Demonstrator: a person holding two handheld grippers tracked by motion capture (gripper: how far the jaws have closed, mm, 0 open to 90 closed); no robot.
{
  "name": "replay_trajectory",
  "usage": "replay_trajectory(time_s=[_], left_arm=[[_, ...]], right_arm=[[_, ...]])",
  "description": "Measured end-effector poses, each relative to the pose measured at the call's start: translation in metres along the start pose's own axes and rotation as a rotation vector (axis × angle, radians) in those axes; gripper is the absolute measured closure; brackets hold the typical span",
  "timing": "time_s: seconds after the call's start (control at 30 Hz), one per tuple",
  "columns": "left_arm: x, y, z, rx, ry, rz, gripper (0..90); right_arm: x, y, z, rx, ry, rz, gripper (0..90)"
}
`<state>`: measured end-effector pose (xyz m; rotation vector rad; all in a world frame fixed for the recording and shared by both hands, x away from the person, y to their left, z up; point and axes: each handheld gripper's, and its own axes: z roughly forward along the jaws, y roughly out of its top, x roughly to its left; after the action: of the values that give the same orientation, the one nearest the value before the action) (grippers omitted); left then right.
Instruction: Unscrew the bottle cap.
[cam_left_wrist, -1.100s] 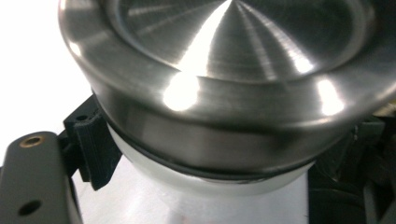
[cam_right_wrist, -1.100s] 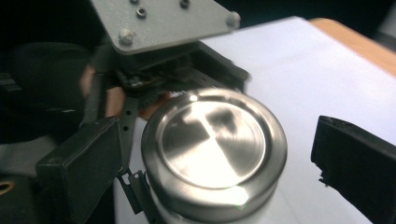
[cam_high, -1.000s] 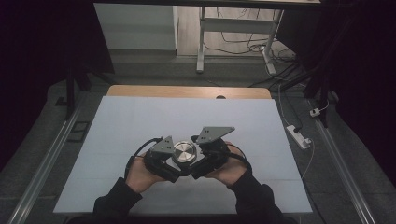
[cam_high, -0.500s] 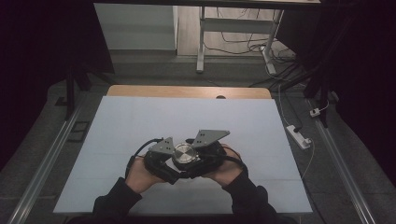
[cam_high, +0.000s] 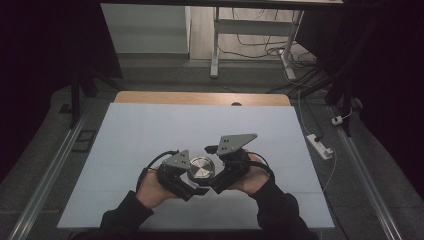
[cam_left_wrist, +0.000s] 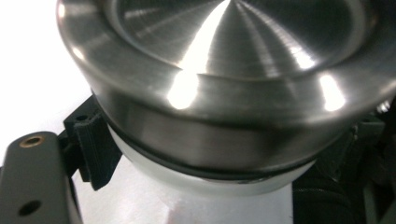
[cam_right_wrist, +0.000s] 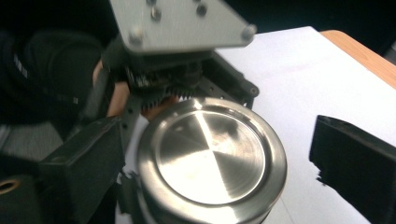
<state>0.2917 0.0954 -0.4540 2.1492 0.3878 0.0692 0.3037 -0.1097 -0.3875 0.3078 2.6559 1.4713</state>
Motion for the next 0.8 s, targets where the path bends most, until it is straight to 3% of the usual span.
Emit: replay_trajectory(time_s=[0.07,0.1,0.13,0.23,0.33,0.47,0.53,0.67,0.7,0.73,0.8], left_arm=[[0.002,0.000,-0.002,-0.003,0.056,-0.030,15.5],[0.002,0.000,-0.002,-0.003,0.056,-0.030,15.5],[0.003,-0.001,-0.003,0.000,0.073,-0.041,15.5],[0.004,-0.001,-0.003,0.000,0.084,-0.049,15.5],[0.002,-0.001,-0.002,0.000,0.086,-0.051,15.5],[0.004,-0.001,-0.003,0.012,0.078,-0.043,15.5],[0.004,-0.001,-0.004,0.007,0.055,-0.035,15.5],[0.002,0.000,-0.003,-0.004,0.012,-0.020,15.5],[0.002,0.000,-0.003,-0.004,0.012,-0.020,15.5],[0.002,0.000,-0.002,-0.004,-0.019,-0.007,15.5],[0.001,0.000,-0.001,-0.010,-0.038,-0.011,15.5]], right_arm=[[0.007,0.003,0.003,0.027,-0.070,0.011,2.5],[0.007,0.003,0.003,0.027,-0.070,0.011,2.5],[0.015,0.006,0.009,0.061,-0.152,0.006,4.4],[0.024,0.006,0.021,0.067,-0.263,0.014,7.9],[0.028,0.005,0.029,0.074,-0.326,0.008,16.4],[0.027,0.004,0.030,0.071,-0.323,0.014,17.3],[0.026,0.004,0.028,0.069,-0.290,-0.006,17.5],[0.017,0.001,0.021,0.044,-0.169,-0.017,17.6],[0.017,0.001,0.021,0.044,-0.169,-0.017,17.6],[0.010,-0.002,0.017,0.018,-0.091,-0.009,17.7],[0.004,-0.004,0.013,-0.006,-0.022,0.006,17.7]])
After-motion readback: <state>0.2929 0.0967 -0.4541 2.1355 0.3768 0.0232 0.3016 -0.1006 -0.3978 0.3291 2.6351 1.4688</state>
